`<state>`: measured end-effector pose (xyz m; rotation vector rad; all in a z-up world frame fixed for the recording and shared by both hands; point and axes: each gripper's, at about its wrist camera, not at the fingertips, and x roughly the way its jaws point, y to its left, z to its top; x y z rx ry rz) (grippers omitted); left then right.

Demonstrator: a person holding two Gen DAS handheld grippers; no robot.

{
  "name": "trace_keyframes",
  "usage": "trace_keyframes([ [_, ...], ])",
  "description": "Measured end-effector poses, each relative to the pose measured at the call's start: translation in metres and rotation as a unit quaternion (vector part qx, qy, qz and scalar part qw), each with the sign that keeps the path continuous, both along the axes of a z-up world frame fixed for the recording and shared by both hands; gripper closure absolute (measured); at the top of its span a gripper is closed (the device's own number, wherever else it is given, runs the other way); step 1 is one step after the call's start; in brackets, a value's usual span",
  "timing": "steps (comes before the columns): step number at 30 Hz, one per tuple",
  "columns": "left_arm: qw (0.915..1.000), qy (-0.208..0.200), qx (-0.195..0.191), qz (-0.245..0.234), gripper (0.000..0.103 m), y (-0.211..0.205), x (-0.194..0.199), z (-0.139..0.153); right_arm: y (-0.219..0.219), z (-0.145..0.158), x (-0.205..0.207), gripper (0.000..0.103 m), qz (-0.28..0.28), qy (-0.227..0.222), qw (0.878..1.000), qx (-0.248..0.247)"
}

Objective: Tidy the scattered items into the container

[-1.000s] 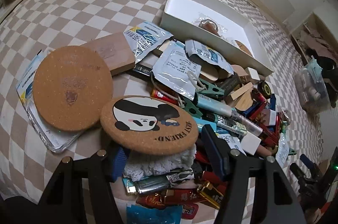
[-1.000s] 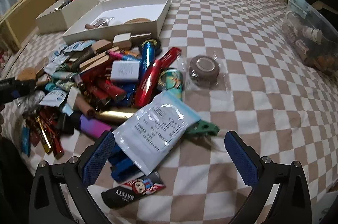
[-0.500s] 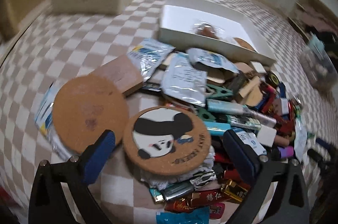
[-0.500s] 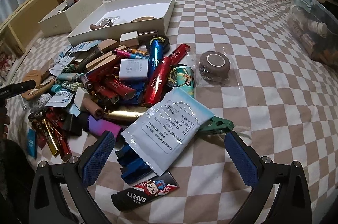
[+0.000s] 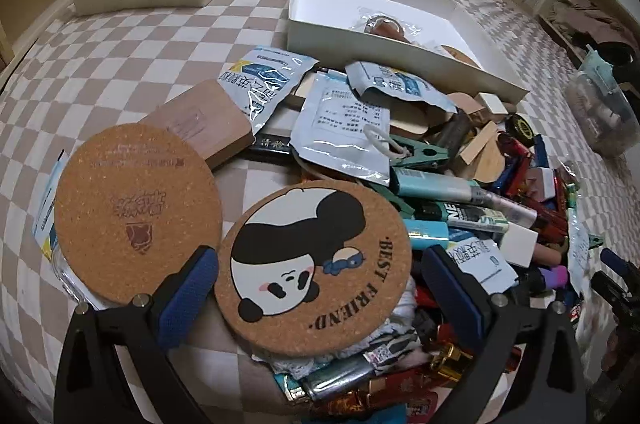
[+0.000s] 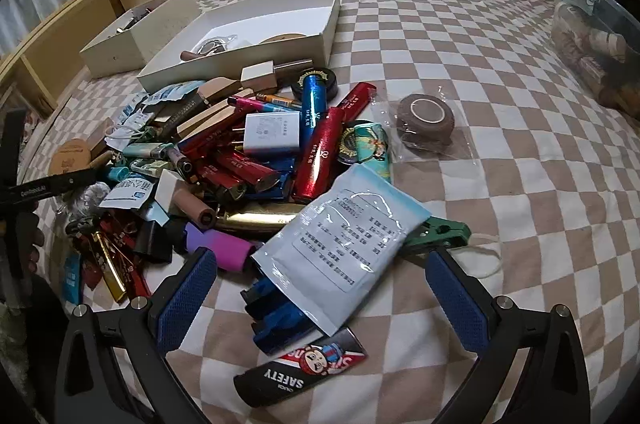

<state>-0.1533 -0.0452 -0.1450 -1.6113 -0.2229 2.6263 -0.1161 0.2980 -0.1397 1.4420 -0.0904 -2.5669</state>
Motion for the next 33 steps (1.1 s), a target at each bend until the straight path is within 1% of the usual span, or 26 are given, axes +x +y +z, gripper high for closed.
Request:
trace_keyframes([
  [5,0.9998,-0.001,0.013,0.013,0.001,-0.002,0.000,0.002,0.001,-0.003,-0.002,0.000,-0.001,-0.005,1.000,-0.008],
  [12,0.9992,0.004,0.024,0.032,0.001,-0.003,0.010,0.012,0.005,-0.006,-0.004,0.000,-0.008,-0.010,1.000,-0.016],
  [18,0.9991,-0.012,0.006,0.040,0.001,0.000,0.009,0.005,0.005,-0.008,-0.005,0.000,-0.008,-0.013,1.000,-0.023],
  [22,0.9978,-0.015,0.026,0.060,0.001,-0.007,0.005,0.001,0.006,-0.009,-0.006,0.000,-0.010,-0.014,1.000,-0.026],
  [28,0.9955,-0.021,0.047,0.080,0.001,-0.012,0.002,-0.001,0.008,-0.012,-0.007,0.000,-0.015,-0.019,0.999,-0.032],
  [33,0.9922,-0.015,0.075,0.099,0.001,-0.018,0.004,0.001,0.008,-0.012,-0.006,0.000,-0.014,-0.019,0.999,-0.036],
])
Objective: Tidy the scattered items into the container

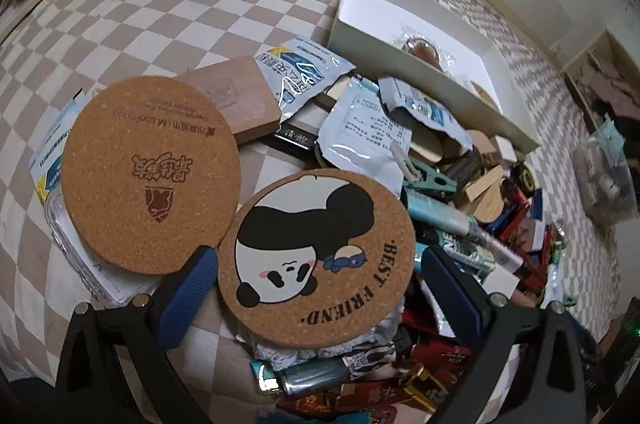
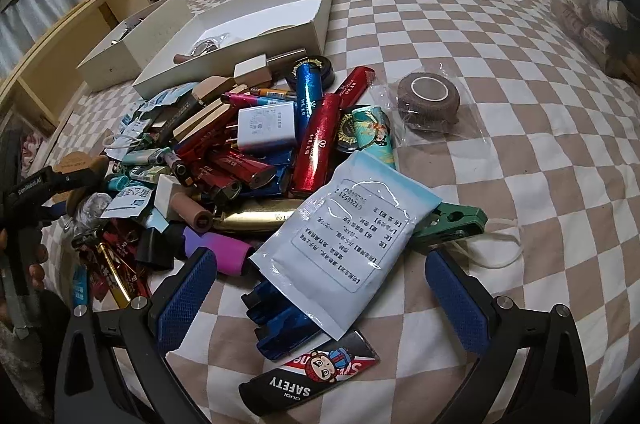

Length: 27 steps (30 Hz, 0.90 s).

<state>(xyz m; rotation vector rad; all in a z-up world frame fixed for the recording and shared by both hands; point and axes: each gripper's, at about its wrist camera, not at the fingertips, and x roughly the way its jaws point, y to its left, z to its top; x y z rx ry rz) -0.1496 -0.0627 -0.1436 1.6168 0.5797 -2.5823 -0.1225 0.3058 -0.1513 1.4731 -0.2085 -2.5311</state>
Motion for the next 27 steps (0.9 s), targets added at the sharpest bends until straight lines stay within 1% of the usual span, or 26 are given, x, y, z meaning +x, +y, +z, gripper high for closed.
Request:
trace_keyframes([
  [6,0.9985,0.004,0.050,0.022,0.001,-0.011,0.002,0.000,-0.001,0.000,0.000,0.000,-0.001,-0.001,1.000,-0.003],
  [8,0.9976,0.003,0.063,0.029,0.003,-0.015,0.002,0.000,-0.002,-0.001,0.000,0.000,-0.002,-0.002,1.000,-0.004],
  [9,0.9974,0.003,0.065,0.032,0.006,-0.016,0.002,0.000,-0.002,0.000,0.000,0.000,-0.003,-0.002,1.000,-0.003],
  [10,0.9974,0.003,0.063,0.036,0.008,-0.017,0.003,0.001,-0.002,0.000,0.000,0.000,-0.003,-0.001,1.000,-0.003],
  [12,0.9975,0.004,0.061,0.034,0.008,-0.017,0.004,0.002,-0.002,0.000,0.000,0.000,-0.003,-0.001,1.000,-0.003],
  [17,0.9991,0.011,0.037,0.014,0.009,-0.009,0.006,0.005,-0.003,0.002,0.001,0.000,-0.002,0.001,1.000,-0.004],
  [18,0.9993,0.014,0.032,0.010,0.020,-0.007,0.006,0.006,-0.004,0.003,0.002,0.000,-0.003,0.003,1.000,-0.003],
  [19,0.9993,0.020,0.032,0.004,0.027,-0.005,0.007,0.008,-0.004,0.005,0.002,0.000,-0.003,0.005,1.000,-0.002],
  [20,0.9993,0.025,0.027,-0.003,0.029,-0.003,0.007,0.012,-0.003,0.007,0.003,0.000,-0.005,0.007,1.000,-0.001],
  [21,0.9993,0.028,0.021,-0.010,0.036,0.000,0.007,0.015,-0.002,0.009,0.004,0.000,-0.006,0.010,1.000,0.000],
  [22,0.9993,0.029,0.015,-0.017,0.038,0.002,0.007,0.016,-0.001,0.010,0.005,0.000,-0.006,0.012,1.000,0.002],
  [23,0.9993,0.030,0.004,-0.024,0.038,0.006,0.007,0.017,-0.001,0.012,0.006,0.000,-0.006,0.015,1.000,0.006],
  [27,0.9987,0.035,-0.015,-0.033,0.038,0.010,0.010,0.016,-0.002,0.013,0.010,0.000,0.003,0.016,0.999,0.027],
])
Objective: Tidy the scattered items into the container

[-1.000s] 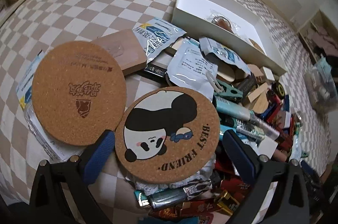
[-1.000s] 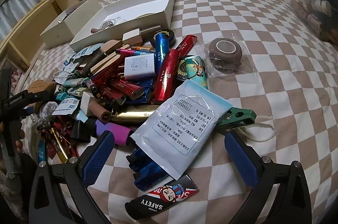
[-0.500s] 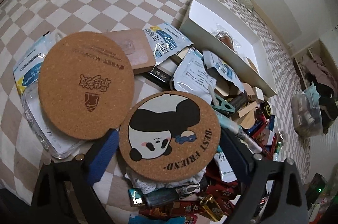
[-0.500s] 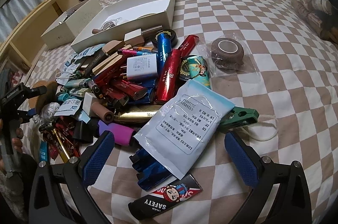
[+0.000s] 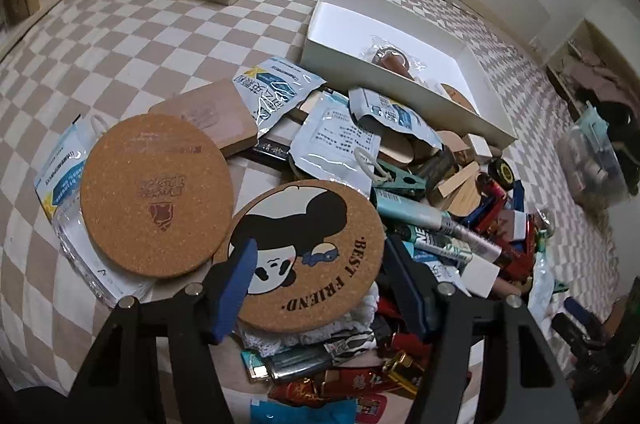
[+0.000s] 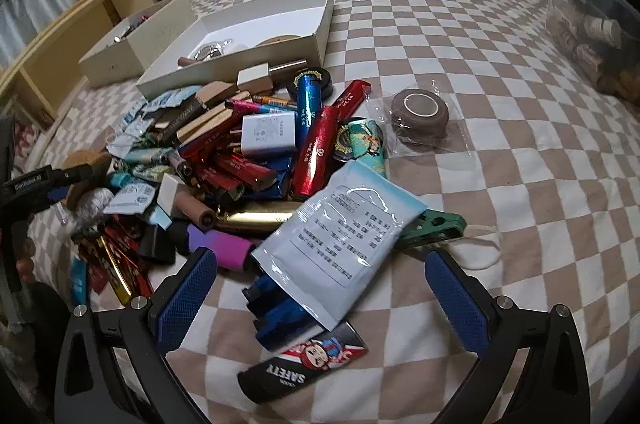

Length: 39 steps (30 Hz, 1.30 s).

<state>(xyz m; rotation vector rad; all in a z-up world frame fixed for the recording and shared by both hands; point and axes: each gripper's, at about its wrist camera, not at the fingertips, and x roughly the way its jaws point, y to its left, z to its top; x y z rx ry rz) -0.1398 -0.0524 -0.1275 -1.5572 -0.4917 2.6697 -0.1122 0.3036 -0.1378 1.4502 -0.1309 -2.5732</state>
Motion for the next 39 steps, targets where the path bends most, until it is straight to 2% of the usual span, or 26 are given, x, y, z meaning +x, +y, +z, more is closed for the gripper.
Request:
trace_keyframes([
  [2,1.0000,0.004,-0.004,-0.003,0.035,0.000,0.004,0.001,0.000,0.001,0.003,0.000,0.002,0.000,1.000,0.003],
  [4,0.9999,0.009,-0.004,-0.004,0.004,-0.003,0.008,0.001,0.000,0.003,0.004,0.000,0.001,0.002,1.000,0.002],
  [5,0.9999,0.014,-0.004,-0.004,0.001,-0.005,0.011,0.002,0.001,0.003,0.005,0.000,0.001,0.003,1.000,0.002],
  [7,0.9997,0.019,-0.010,-0.008,0.001,-0.010,0.014,0.005,0.000,0.004,0.006,0.000,0.002,0.003,1.000,0.003],
  [11,0.9980,0.008,-0.030,-0.056,0.001,-0.009,0.011,-0.001,-0.004,0.005,0.004,0.000,0.011,0.002,1.000,0.006],
  [13,0.9972,-0.010,-0.025,-0.070,0.001,-0.008,0.004,-0.010,-0.008,0.005,0.003,0.000,0.015,0.001,1.000,0.005],
  [15,0.9965,-0.021,-0.003,-0.081,0.001,-0.005,-0.005,-0.019,-0.011,0.006,0.002,0.000,0.019,0.002,1.000,0.003],
  [18,0.9945,-0.024,-0.010,-0.102,0.001,0.007,-0.017,-0.025,-0.015,0.006,0.000,0.000,0.022,0.002,1.000,0.003],
  [21,0.9899,-0.008,0.004,-0.141,0.001,0.021,-0.025,-0.023,-0.019,0.009,-0.002,0.000,0.027,0.004,1.000,0.005],
  [24,0.9792,0.019,0.047,-0.197,0.001,0.035,-0.024,-0.010,-0.021,0.013,-0.004,0.000,0.030,0.008,0.999,0.005],
  [26,0.9749,0.037,0.044,-0.215,0.001,0.041,-0.023,-0.001,-0.023,0.015,-0.005,0.000,0.032,0.009,0.999,0.004],
  [28,0.9762,0.043,0.030,-0.211,0.001,0.039,-0.023,0.004,-0.023,0.018,-0.007,0.000,0.031,0.012,0.999,0.002],
  [32,0.9875,0.035,0.031,-0.151,0.001,0.007,-0.026,0.005,-0.021,0.022,-0.008,0.000,0.027,0.018,0.999,-0.004],
  [34,0.9902,0.038,0.029,-0.132,0.001,-0.004,-0.027,0.007,-0.020,0.021,-0.010,0.000,0.025,0.017,0.999,-0.009],
  [37,0.9901,0.043,0.022,-0.132,0.000,-0.013,-0.031,0.012,-0.020,0.017,-0.012,0.000,0.024,0.012,1.000,-0.016],
  [39,0.9873,0.050,0.003,-0.151,0.000,-0.008,-0.039,0.016,-0.021,0.015,-0.013,0.000,0.026,0.010,0.999,-0.018],
])
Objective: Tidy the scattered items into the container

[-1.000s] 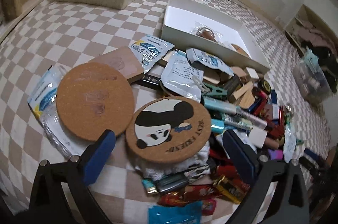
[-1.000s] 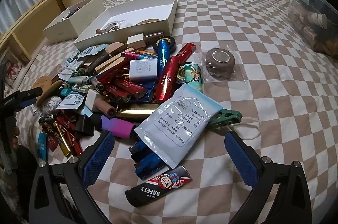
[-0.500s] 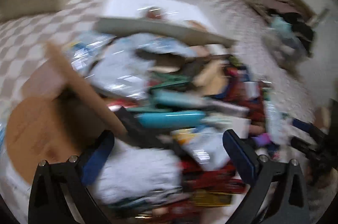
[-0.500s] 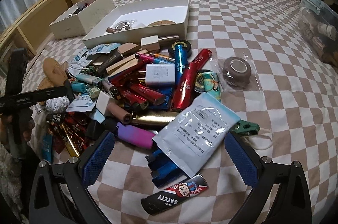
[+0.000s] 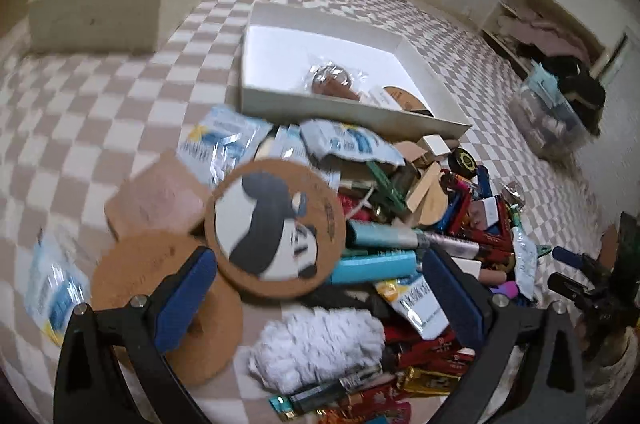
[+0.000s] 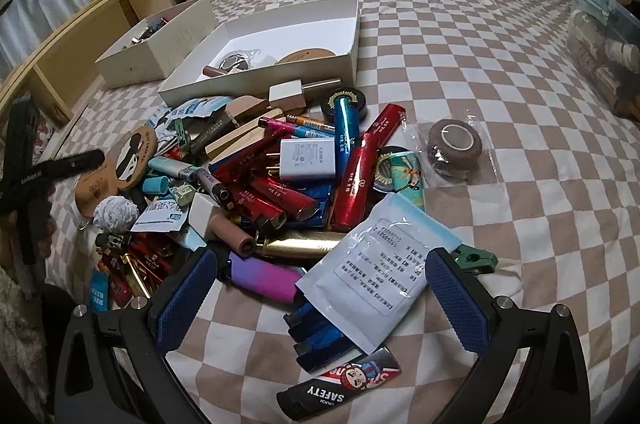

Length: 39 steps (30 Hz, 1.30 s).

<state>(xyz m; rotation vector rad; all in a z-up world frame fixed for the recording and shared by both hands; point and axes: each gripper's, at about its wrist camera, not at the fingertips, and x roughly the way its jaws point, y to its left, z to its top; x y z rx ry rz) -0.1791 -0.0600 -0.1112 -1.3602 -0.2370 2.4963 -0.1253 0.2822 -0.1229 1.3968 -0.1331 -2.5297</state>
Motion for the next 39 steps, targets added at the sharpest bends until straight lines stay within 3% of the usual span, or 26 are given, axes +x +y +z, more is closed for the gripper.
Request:
trace_keyframes([
  [4,0.9955,-0.014,-0.074,-0.058,0.000,0.017,-0.027,-0.008,-0.003,0.001,0.001,0.000,0.005,0.002,1.000,-0.001],
  [10,0.9773,-0.026,-0.187,-0.097,0.000,0.033,-0.046,-0.027,0.004,0.000,0.002,0.000,-0.003,0.001,1.000,-0.006],
  [13,0.9715,-0.030,-0.210,-0.106,0.000,0.038,-0.048,-0.035,0.006,-0.003,0.000,0.000,-0.007,-0.003,1.000,-0.010],
  [16,0.9692,-0.043,-0.219,-0.104,0.000,0.038,-0.051,-0.043,0.007,-0.003,0.000,0.000,-0.007,-0.003,1.000,-0.012],
  [22,0.9762,-0.055,-0.190,-0.088,0.000,0.025,-0.056,-0.049,0.015,-0.004,0.002,0.000,-0.007,-0.002,1.000,-0.001],
  [27,0.9772,-0.049,-0.190,-0.082,0.000,0.024,-0.057,-0.051,0.018,-0.014,0.010,0.000,0.013,-0.011,0.997,0.077],
  [31,0.9809,-0.035,-0.179,-0.067,0.002,0.023,-0.053,-0.050,0.028,-0.017,0.013,0.000,0.019,-0.013,0.996,0.084],
  [36,0.9843,-0.029,-0.161,-0.066,0.002,0.025,-0.043,-0.044,0.029,-0.012,0.015,0.000,0.076,0.012,0.993,0.094],
  [39,0.9878,-0.024,-0.142,-0.059,0.002,0.023,-0.035,-0.038,0.020,-0.012,0.011,0.000,0.138,0.022,0.984,0.114],
])
